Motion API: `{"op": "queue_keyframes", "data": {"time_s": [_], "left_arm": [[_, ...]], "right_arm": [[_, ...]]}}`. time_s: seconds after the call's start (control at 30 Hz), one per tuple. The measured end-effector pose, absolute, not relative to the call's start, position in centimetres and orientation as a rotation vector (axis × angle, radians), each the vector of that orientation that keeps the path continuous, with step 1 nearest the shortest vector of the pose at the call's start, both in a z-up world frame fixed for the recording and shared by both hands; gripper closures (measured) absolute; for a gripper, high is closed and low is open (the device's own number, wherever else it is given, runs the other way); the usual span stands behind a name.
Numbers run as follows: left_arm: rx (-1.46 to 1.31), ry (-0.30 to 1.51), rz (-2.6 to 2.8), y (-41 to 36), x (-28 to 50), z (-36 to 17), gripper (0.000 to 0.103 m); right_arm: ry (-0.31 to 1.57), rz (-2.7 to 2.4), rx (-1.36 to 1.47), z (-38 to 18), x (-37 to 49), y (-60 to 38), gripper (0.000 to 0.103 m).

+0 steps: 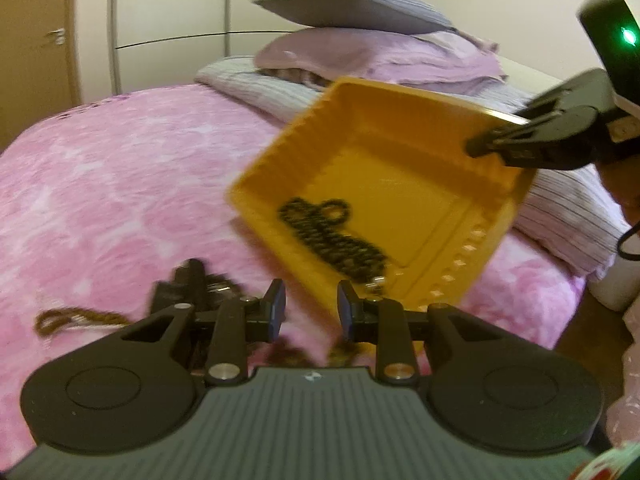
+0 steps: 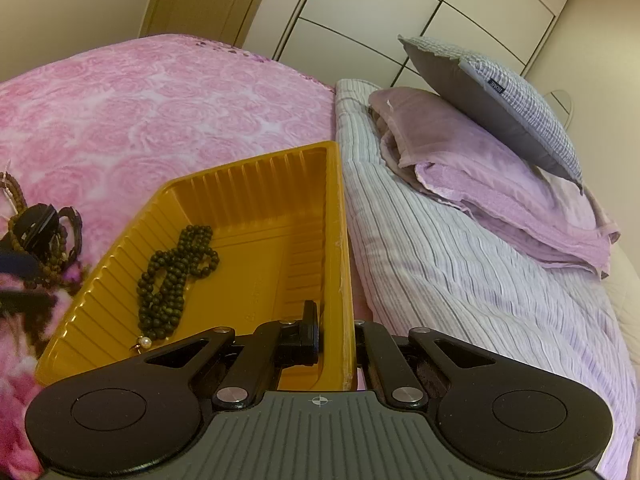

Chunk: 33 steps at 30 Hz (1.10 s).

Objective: Organize jewelry

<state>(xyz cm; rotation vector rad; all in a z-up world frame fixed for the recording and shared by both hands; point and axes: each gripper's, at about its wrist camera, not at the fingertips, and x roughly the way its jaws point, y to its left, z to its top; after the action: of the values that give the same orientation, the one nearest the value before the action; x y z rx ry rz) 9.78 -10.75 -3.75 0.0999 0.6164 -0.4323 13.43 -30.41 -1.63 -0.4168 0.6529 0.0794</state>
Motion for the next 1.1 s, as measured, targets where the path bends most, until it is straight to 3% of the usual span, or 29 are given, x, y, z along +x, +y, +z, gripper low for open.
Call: {"op": "queue_keyframes", "data": {"time_s": [0.3, 0.83, 1.1], "left_arm": [[0.118, 0.642, -0.256, -4.4, 10.0, -4.9, 0.078], [0.28, 0.668, -0.173, -1.0, 11.6, -7.4, 0.078], [0.069, 0.679, -0.078, 3.0, 15.3, -6.2, 0.078]], "right_arm": [[0.655, 0.078, -0.425, -1.6, 13.4, -30.4, 0.1], [0.658, 0.077, -0.434, -1.6, 13.4, -30.4, 0.1], [0.656, 0.076, -0.433, -1.6, 13.6, -30.5, 0.1]]}}
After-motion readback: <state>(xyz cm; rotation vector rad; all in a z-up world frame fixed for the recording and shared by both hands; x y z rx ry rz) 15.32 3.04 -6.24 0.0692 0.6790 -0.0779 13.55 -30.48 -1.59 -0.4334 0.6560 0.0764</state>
